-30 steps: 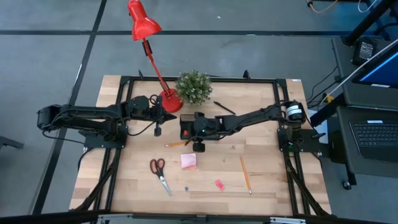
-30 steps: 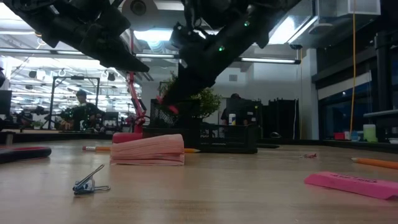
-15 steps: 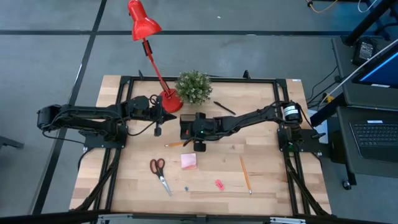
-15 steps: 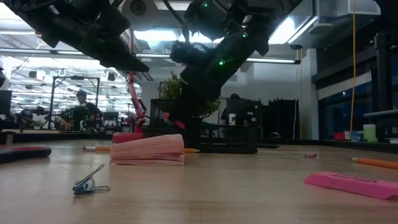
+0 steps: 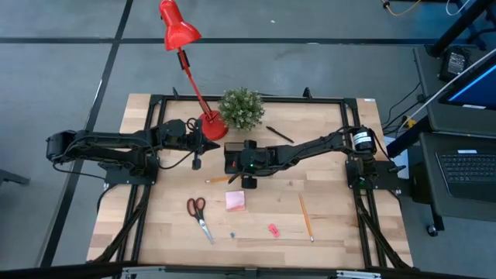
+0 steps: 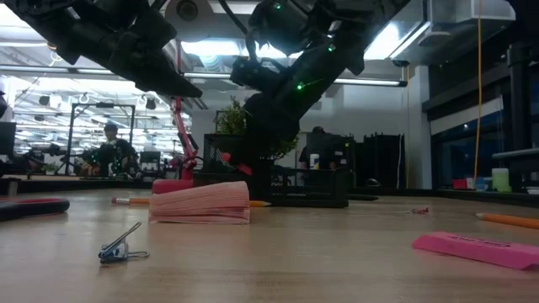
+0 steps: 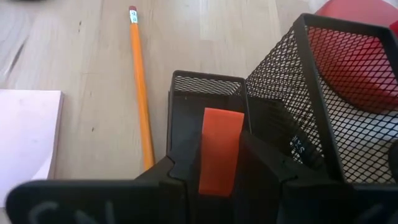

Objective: Pick and place office supplies into organizer
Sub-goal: Put the orange eraser into the black desk organizer

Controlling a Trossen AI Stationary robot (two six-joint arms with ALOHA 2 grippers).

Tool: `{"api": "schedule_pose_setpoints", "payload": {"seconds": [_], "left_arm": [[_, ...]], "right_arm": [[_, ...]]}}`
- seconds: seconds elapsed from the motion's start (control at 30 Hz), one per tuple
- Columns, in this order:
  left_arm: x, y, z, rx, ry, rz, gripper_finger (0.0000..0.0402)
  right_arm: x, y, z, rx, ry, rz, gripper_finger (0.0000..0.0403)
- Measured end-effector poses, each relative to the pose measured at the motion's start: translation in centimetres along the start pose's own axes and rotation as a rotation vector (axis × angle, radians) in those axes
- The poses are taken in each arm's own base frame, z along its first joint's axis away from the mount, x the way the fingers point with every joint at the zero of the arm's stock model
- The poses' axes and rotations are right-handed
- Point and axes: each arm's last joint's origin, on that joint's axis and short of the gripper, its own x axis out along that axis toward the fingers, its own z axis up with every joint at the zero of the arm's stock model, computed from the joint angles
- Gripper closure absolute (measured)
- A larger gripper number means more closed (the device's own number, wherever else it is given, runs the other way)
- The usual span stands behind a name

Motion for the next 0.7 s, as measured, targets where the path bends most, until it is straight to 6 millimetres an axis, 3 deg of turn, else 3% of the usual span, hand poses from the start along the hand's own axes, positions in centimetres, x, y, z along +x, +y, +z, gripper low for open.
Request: {"api": "schedule_pose_setpoints", "payload": {"seconds": [0.7], "left_arm": [[0.00,0.00,0.00,0.000,0.000,0.000,0.0400]], "right_arm": [[0.01,-0.06,-0.04,0.002,0.004,-0.001,0.0298]]}}
